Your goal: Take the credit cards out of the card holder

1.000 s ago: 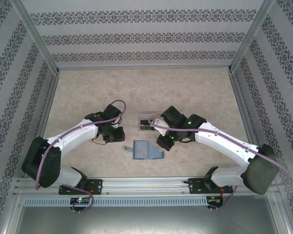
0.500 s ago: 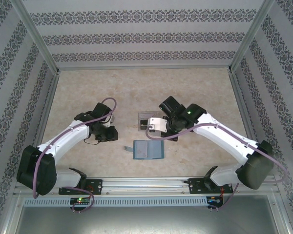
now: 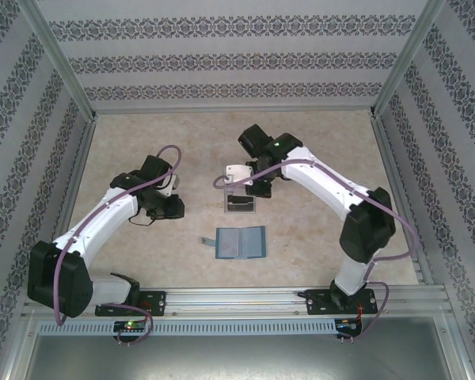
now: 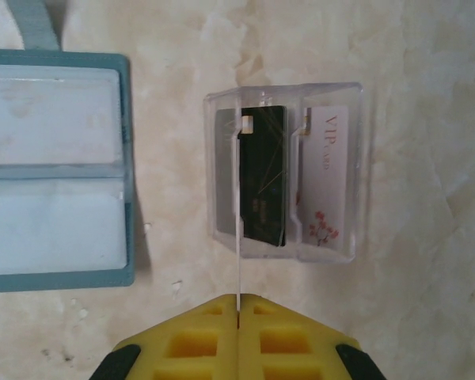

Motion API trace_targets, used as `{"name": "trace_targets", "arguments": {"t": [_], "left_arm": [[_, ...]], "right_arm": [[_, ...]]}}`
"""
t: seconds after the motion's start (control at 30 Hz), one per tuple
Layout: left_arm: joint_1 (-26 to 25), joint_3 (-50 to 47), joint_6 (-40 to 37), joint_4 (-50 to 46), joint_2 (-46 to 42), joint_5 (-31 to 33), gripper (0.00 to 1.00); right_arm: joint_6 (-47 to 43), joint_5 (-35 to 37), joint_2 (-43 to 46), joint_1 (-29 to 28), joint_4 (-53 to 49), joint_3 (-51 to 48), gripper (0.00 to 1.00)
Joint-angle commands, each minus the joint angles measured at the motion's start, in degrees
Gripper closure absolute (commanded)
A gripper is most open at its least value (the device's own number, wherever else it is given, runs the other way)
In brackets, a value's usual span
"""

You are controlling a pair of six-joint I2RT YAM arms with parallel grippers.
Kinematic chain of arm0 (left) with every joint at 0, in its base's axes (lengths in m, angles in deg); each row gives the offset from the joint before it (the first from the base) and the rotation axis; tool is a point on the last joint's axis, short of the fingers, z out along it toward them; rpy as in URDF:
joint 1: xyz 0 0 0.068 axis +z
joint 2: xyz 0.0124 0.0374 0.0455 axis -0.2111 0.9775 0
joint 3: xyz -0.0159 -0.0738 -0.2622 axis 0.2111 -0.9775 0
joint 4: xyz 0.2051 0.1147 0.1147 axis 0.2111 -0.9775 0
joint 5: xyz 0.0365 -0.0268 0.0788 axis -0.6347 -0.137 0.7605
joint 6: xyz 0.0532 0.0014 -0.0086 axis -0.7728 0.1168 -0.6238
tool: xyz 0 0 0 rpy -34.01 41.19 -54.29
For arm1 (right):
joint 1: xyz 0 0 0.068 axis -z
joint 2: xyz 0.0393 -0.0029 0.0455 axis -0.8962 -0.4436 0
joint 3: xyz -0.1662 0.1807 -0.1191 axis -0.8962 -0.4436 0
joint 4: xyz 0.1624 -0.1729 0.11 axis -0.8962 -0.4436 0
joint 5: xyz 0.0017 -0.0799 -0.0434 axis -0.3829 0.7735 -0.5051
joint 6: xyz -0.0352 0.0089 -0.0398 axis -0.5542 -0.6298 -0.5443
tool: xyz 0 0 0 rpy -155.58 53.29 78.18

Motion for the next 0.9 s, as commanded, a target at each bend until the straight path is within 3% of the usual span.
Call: {"name": "trace_targets", "arguments": {"t": [0.0,0.5,0.87], "left_arm": [[0.86,-0.32,-2.24,-1.80,-1.06,0.98,0.73],[1.27,-0.53,-2.25,-1.41,-0.51,1.17,0.73],[1.32,-0.59,-2.37,-1.36,-0.31,0.87,0.73]], "right_arm": [[-2.33,-1.44,-4.44,0.97,-4.54,5.86,1.00],[-3.95,-0.44,-24.67,1.86,-17.96,30.48,0.99],[-2.91,-1.35,-29.43,1.92,-21.08,33.83,0.95]]}}
